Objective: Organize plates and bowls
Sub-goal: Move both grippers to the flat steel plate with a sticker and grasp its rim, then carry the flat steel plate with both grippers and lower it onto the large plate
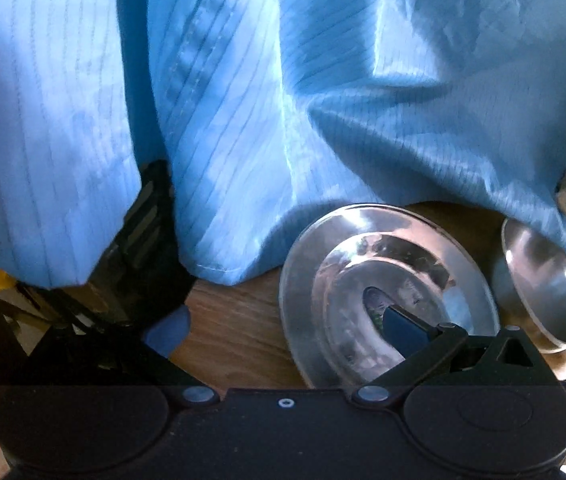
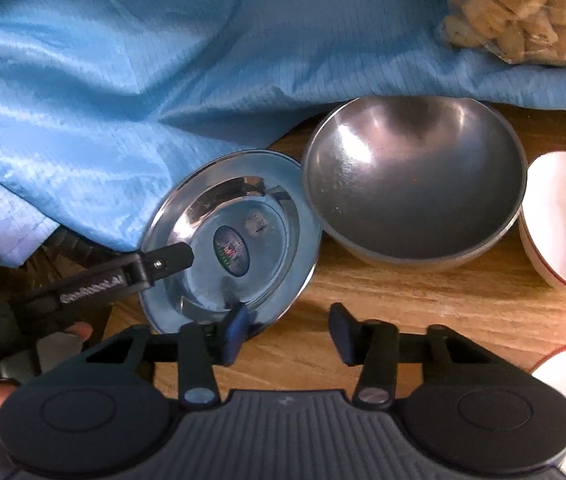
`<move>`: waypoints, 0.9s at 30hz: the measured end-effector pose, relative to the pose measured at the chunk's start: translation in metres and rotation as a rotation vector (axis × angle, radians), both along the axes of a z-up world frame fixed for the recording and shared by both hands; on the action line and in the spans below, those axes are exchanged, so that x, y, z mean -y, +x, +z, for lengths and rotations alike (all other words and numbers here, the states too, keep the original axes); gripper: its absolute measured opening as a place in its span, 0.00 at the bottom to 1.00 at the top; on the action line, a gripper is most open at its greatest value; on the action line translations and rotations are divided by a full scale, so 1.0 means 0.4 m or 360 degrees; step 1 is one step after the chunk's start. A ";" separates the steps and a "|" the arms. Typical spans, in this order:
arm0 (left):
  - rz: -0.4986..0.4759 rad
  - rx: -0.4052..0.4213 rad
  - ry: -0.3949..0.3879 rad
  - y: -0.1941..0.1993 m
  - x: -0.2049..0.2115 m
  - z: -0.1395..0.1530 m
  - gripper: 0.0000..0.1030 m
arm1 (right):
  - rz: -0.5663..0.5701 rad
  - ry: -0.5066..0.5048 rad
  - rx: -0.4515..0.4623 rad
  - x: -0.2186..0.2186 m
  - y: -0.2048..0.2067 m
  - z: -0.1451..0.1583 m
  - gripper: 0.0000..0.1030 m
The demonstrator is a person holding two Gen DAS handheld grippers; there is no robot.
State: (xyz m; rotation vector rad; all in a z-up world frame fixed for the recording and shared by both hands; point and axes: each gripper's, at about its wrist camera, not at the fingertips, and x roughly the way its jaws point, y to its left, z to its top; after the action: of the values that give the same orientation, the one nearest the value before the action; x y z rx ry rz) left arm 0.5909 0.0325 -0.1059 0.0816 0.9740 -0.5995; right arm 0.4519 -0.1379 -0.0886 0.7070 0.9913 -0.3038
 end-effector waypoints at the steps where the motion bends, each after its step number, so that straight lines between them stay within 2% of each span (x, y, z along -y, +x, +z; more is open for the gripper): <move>1: 0.0014 -0.0007 0.0004 0.000 0.003 0.001 0.99 | 0.0007 -0.0004 0.0000 0.002 0.004 -0.001 0.45; 4: 0.0051 -0.0023 0.0030 0.000 0.014 0.004 0.98 | 0.0019 -0.0010 0.0007 0.005 0.014 -0.004 0.38; 7: 0.0074 -0.0020 0.0021 -0.006 0.017 0.008 0.89 | 0.0033 -0.0018 0.0011 0.007 0.024 -0.008 0.29; 11: 0.0117 -0.0052 -0.0103 -0.011 0.000 0.013 0.66 | 0.0049 -0.0033 0.0009 0.011 0.029 -0.006 0.25; 14: 0.0126 -0.0101 -0.0142 -0.004 -0.001 0.011 0.31 | 0.0045 0.0012 0.0013 0.022 0.023 -0.003 0.23; 18: 0.0181 -0.0138 -0.0143 -0.004 -0.019 0.014 0.18 | 0.0078 0.0024 0.0025 0.031 0.013 -0.005 0.23; 27: 0.0290 -0.0191 -0.0136 -0.113 -0.089 0.031 0.18 | 0.0272 -0.0031 -0.0017 -0.011 -0.037 0.030 0.23</move>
State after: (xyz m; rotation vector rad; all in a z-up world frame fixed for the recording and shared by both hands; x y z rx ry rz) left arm 0.5455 0.0682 -0.0936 -0.1194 1.0578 -0.4815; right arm 0.4372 -0.1334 -0.0766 0.5993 1.0504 -0.1674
